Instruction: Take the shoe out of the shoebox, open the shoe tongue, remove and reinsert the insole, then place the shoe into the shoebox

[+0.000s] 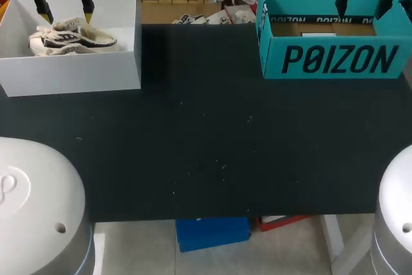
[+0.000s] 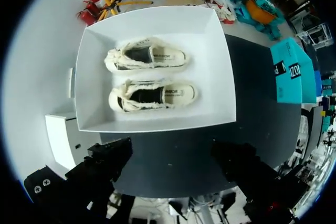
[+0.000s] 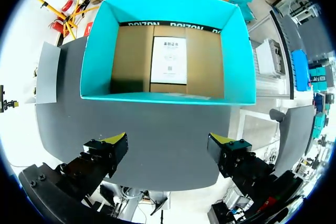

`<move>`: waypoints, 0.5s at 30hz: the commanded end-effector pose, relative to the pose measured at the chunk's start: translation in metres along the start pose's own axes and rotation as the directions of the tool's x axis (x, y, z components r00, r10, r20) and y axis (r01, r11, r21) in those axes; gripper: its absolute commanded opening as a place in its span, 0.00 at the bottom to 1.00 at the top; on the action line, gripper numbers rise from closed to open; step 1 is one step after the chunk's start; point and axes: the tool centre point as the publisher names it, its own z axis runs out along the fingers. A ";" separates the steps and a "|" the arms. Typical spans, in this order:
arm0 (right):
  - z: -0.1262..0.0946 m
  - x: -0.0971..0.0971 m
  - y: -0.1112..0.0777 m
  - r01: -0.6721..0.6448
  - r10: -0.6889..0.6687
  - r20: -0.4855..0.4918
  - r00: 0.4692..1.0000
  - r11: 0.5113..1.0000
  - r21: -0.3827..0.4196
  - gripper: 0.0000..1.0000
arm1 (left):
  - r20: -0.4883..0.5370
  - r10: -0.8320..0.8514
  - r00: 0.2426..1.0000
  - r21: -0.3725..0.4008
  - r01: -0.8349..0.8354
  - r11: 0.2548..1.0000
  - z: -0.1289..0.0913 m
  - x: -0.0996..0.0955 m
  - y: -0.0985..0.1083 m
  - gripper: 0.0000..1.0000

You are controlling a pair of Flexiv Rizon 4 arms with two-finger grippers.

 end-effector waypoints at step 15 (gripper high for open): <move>0.000 0.000 0.000 0.000 0.000 0.000 1.000 1.000 0.000 1.00 | 0.092 0.263 0.961 0.020 -0.265 0.964 -0.005 -0.020 -0.018 1.00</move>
